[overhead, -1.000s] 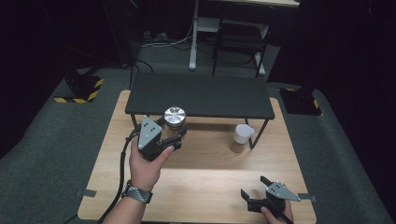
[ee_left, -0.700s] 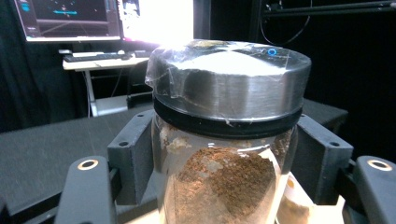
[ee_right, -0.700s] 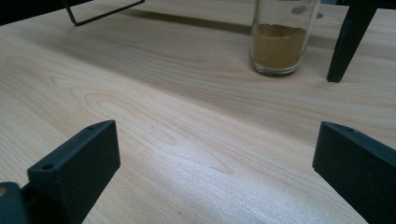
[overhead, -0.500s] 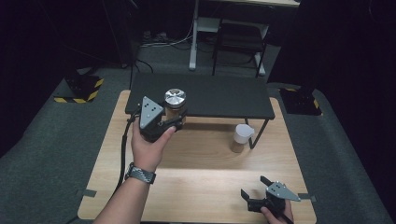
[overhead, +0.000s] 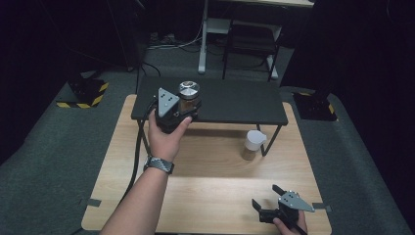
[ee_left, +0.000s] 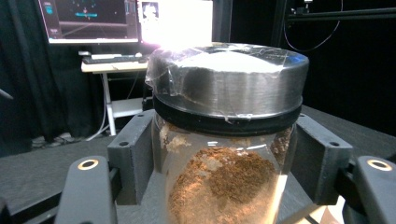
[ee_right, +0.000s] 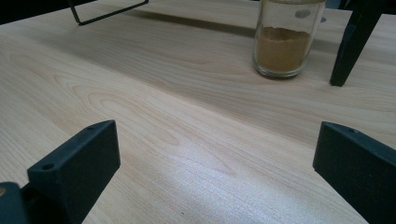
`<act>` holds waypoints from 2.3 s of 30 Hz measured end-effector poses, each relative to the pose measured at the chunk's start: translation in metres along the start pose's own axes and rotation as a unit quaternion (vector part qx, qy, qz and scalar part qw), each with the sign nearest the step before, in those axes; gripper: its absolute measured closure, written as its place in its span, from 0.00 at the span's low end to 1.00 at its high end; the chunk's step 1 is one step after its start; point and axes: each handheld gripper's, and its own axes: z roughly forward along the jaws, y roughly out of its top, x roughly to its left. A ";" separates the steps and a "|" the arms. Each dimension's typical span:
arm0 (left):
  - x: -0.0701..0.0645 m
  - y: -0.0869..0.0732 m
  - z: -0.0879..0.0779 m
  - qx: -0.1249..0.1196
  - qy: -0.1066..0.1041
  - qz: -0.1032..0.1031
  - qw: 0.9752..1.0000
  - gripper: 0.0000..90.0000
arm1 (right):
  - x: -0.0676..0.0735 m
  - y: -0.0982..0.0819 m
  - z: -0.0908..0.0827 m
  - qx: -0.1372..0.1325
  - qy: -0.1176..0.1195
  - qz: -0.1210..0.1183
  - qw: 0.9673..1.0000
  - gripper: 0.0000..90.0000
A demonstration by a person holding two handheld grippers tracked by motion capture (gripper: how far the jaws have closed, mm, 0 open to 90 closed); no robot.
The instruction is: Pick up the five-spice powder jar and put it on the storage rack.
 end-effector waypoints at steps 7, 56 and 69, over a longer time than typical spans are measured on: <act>-0.002 -0.003 0.022 0.003 0.014 0.005 1.000 0.35 | 0.000 0.000 0.000 0.001 0.001 -0.007 1.000 0.00; -0.001 0.001 0.040 0.022 0.033 0.004 0.999 0.12 | 0.004 0.013 0.004 0.042 -0.016 -0.008 0.999 0.00; 0.005 0.004 0.027 0.017 0.013 0.004 1.000 0.01 | 0.003 0.012 0.004 0.038 -0.011 -0.010 0.999 0.01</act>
